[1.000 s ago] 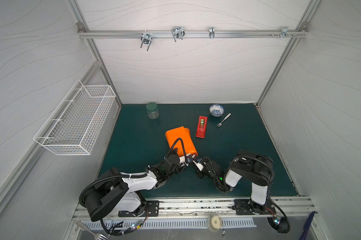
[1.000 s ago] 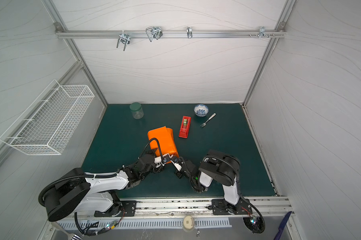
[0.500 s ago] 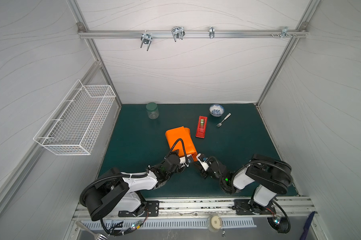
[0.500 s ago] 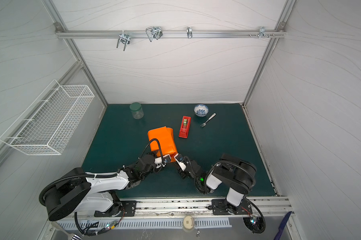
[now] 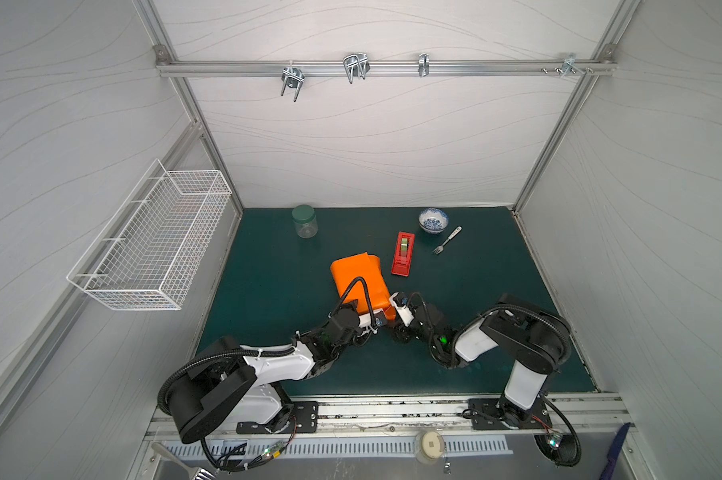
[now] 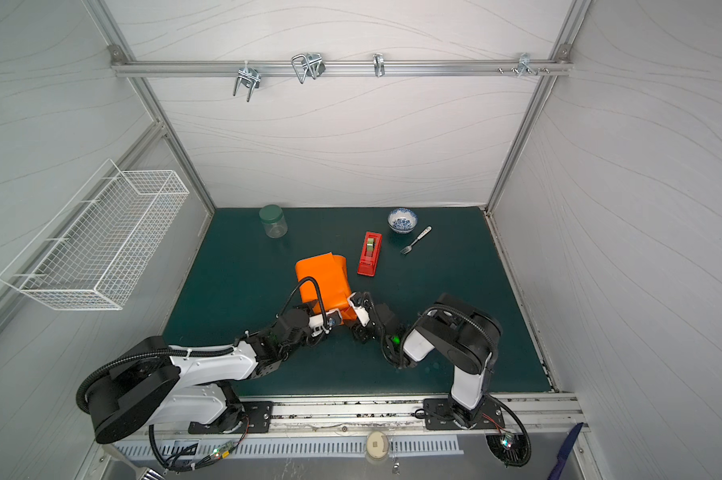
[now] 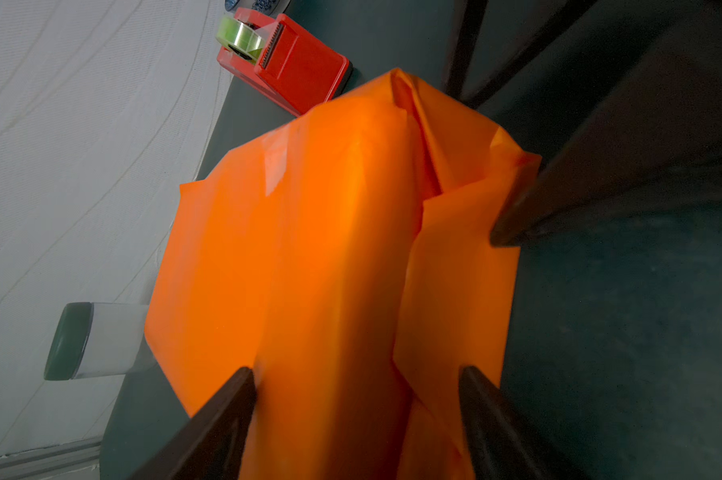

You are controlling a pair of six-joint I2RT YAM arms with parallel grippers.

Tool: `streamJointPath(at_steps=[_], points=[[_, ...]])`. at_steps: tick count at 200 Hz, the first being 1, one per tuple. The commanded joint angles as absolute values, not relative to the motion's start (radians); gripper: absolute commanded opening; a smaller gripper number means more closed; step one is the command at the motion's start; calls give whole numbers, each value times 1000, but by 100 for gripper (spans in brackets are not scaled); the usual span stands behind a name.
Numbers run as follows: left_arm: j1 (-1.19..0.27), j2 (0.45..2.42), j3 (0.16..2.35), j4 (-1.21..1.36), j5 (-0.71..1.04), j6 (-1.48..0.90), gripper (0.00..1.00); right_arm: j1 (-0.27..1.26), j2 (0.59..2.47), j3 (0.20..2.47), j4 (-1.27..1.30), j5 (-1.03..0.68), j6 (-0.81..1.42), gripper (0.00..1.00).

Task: Wrap the gift box in paper

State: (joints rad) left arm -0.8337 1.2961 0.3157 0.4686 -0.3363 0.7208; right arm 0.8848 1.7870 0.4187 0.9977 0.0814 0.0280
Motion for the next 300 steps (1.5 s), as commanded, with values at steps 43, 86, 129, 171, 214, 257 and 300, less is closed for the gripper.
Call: streamJointPath(at_steps=[43,86,129,171,214,257,300], points=[[-831,1245,323,451,-301,703,85,827,1831,461,1004,-71,24,60],[-833,1104,320,387,-303,641,95,824,1845,477,1008,-84,30,57],[-834,851,343,216,-288,381,93,815,1855,478,1019,-92,39,55],[-833,776,323,186,-244,6,86,812,1858,477,1024,-92,43,55],[-858,844,268,209,-296,-141,91,812,1855,477,1026,-93,43,55],[-874,914,169,355,-315,-115,99,811,1852,478,1023,-96,44,54],[-872,1074,156,548,-315,-64,99,812,1856,480,1026,-100,45,53]])
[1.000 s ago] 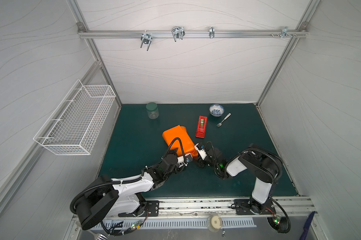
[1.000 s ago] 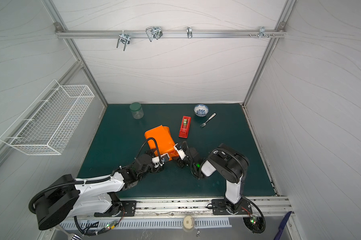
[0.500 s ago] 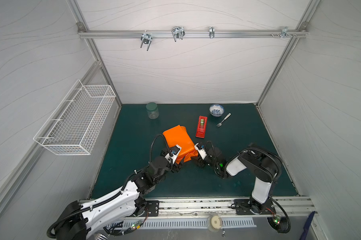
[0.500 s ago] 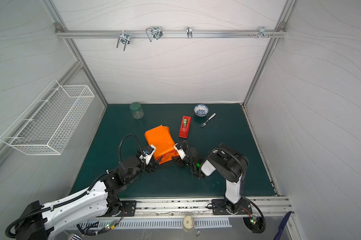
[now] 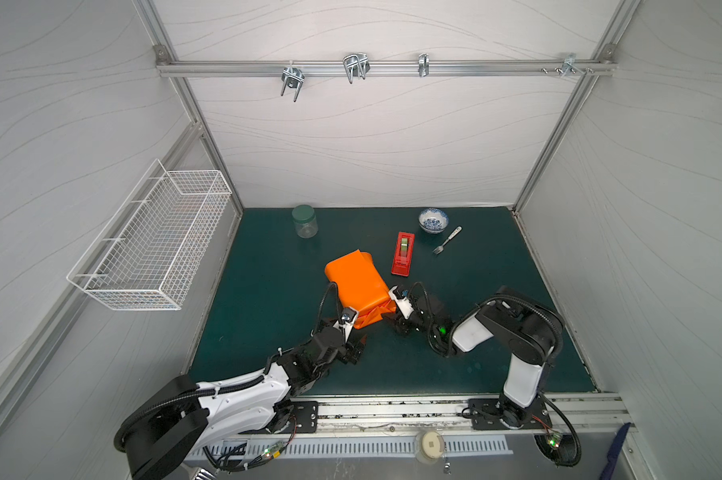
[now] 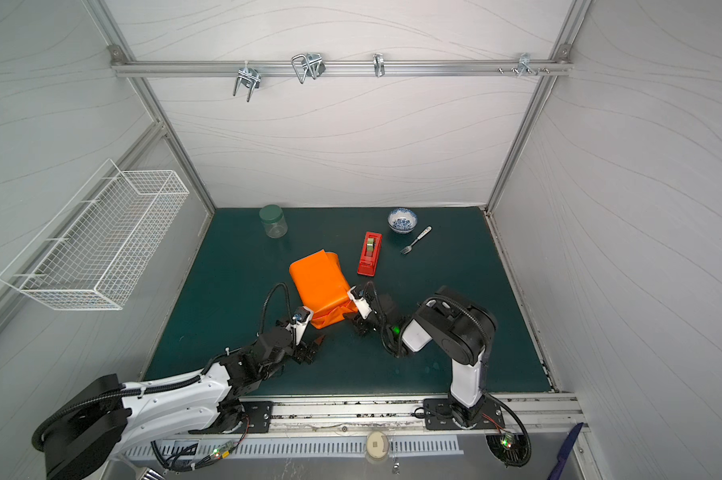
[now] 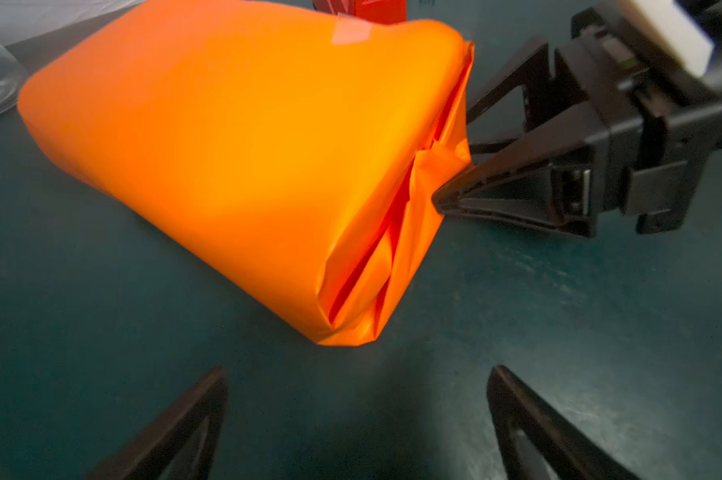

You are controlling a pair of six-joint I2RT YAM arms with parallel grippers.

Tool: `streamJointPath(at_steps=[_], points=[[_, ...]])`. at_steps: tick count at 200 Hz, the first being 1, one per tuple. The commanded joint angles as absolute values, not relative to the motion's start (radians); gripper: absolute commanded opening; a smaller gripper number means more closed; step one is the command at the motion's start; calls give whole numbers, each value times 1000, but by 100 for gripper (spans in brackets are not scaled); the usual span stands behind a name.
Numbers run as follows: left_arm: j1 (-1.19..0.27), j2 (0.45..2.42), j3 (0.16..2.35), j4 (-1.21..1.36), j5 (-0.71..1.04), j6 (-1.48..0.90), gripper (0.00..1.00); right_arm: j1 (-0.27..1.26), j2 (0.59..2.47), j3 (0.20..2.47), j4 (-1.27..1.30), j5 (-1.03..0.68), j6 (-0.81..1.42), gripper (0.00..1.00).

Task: Wrap the gift box in paper

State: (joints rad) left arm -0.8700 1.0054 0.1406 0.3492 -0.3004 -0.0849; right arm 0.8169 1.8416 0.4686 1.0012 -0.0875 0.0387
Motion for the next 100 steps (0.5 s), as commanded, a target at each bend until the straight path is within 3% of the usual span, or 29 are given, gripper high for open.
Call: streamJointPath(at_steps=[1,55,100], points=[[-872,1079,156,553,-316,-63,99,812,1856,480,1026,-101,45,53],[-867,1347,194,793,-359,-9,99,812,1850,477,1028,-105,44,53],[-805,1405,196,865,-321,-12,99,812,1850,476,1026,-109,43,52]])
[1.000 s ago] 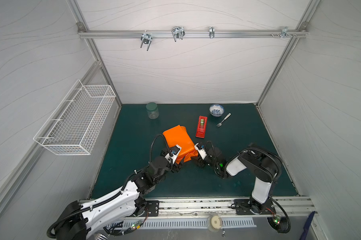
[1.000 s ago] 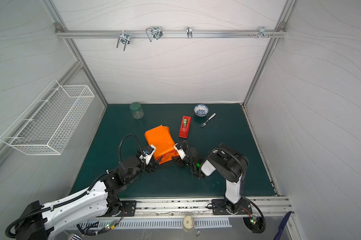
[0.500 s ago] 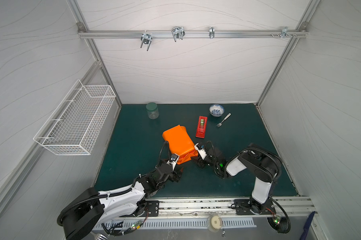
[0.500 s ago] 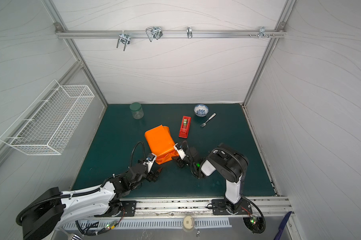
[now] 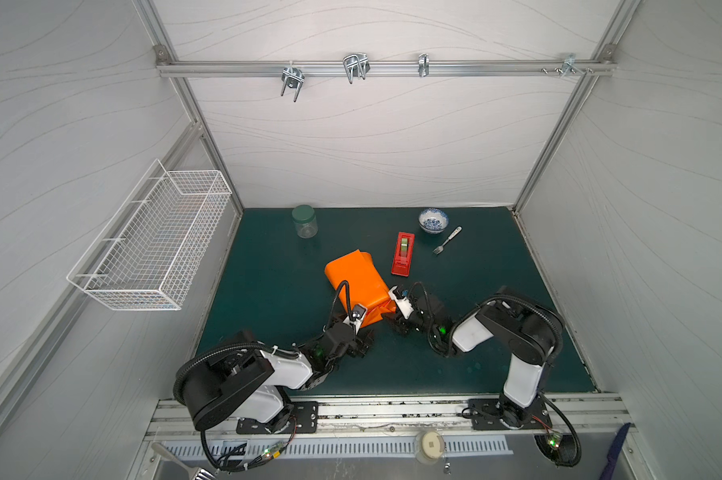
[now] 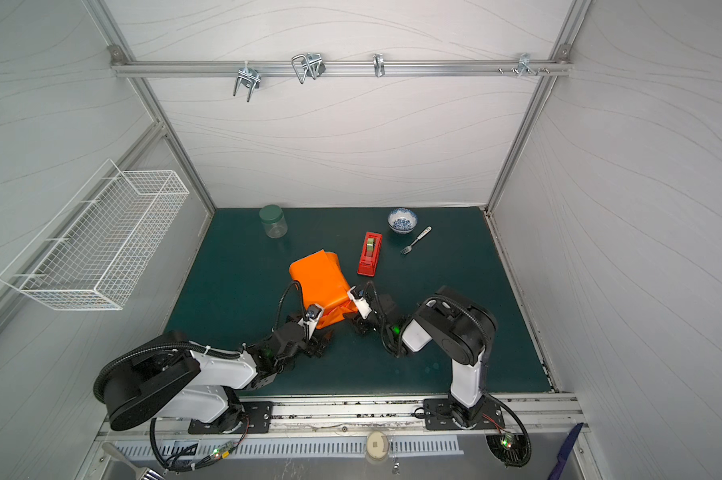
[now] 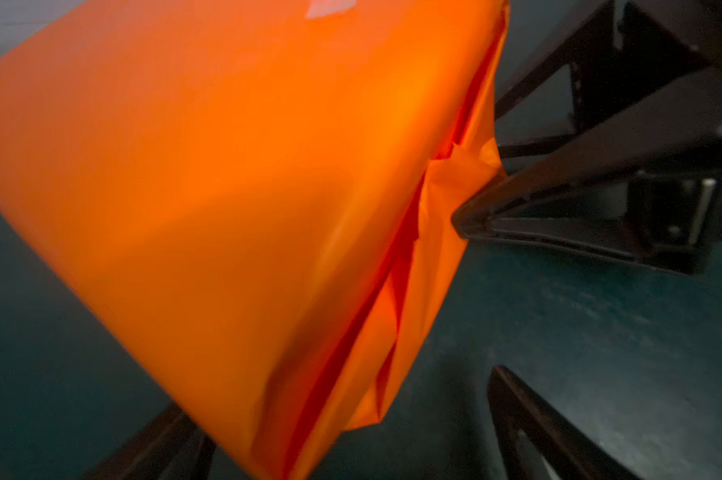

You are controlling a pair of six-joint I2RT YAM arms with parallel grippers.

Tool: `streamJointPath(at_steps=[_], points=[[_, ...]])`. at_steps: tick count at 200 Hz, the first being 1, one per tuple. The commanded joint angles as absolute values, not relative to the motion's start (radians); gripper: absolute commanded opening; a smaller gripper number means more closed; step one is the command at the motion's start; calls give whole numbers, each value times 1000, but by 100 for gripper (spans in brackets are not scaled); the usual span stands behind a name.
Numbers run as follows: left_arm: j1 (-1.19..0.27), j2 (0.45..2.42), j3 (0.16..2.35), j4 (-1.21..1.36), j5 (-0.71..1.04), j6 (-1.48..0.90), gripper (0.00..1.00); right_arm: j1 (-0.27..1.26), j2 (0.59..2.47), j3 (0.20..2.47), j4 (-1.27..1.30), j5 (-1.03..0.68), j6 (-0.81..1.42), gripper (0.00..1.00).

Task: Wrap the gift box in paper

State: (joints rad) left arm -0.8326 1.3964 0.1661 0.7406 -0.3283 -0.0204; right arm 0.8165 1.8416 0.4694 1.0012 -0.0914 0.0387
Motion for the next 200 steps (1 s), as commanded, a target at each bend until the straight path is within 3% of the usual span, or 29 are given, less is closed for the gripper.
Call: streamJointPath(at_steps=[1,83,200], points=[[-804,1405,196,865,-321,-12,99,813,1850,476,1026,-109,43,52],[-761,1446,202,883,-283,-13,98,812,1845,474,1026,-112,45,52],[-717,1473,201,902,-256,-37,82,812,1814,456,1014,-98,47,56]])
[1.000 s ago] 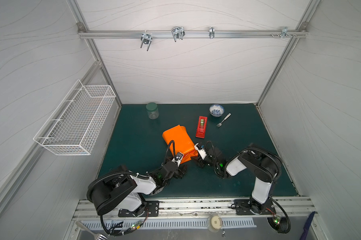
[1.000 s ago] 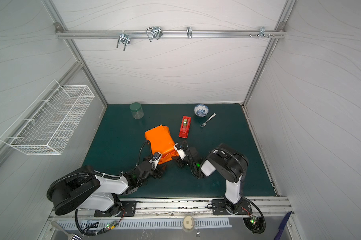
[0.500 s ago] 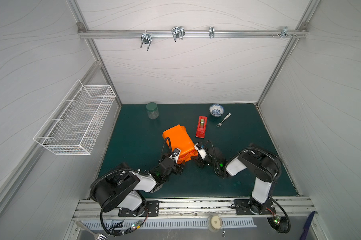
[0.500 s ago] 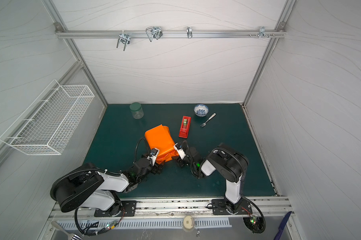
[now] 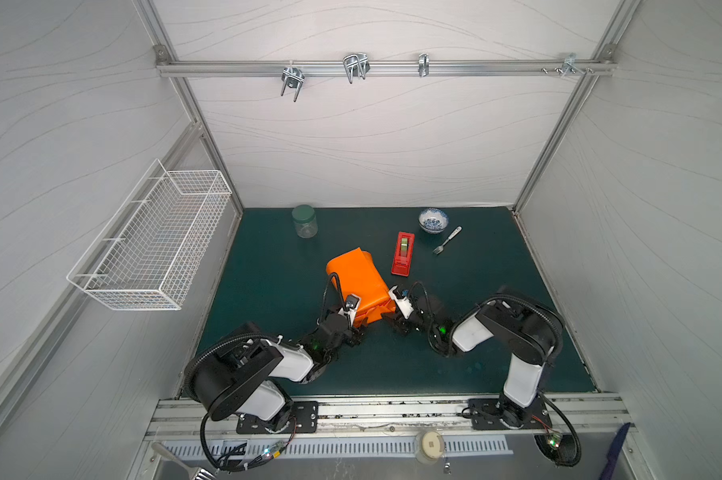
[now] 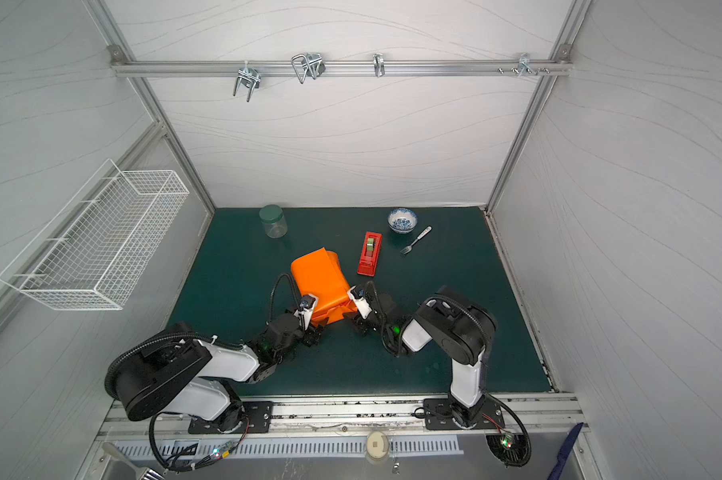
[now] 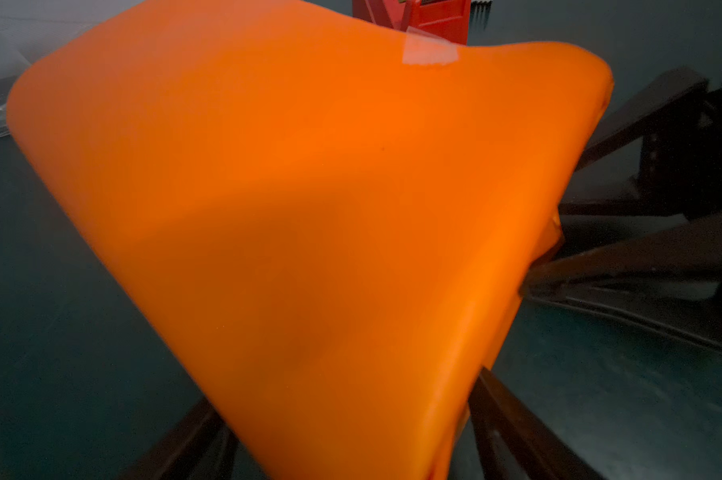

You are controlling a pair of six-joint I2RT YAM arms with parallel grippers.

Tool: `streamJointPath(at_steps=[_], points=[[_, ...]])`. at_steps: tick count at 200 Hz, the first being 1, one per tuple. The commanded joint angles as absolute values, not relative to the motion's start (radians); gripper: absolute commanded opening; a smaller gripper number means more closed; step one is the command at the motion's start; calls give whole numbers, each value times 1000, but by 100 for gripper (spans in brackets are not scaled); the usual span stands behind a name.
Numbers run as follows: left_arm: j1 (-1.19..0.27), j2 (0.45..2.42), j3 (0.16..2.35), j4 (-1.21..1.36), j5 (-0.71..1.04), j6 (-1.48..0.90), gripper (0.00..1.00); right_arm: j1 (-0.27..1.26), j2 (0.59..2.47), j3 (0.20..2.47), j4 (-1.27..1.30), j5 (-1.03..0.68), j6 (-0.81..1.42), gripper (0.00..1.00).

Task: Wrap the gift box in paper

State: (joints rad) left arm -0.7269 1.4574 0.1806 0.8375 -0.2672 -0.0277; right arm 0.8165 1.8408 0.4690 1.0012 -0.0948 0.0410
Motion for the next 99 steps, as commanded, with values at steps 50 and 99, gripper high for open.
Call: streamJointPath(at_steps=[50,99], points=[[-696,1479,189,922,-237,-56,75,812,1781,430,996,-80,65,60],[-682,1483,182,933,-231,-71,73,778,1716,374,988,-90,130,62]])
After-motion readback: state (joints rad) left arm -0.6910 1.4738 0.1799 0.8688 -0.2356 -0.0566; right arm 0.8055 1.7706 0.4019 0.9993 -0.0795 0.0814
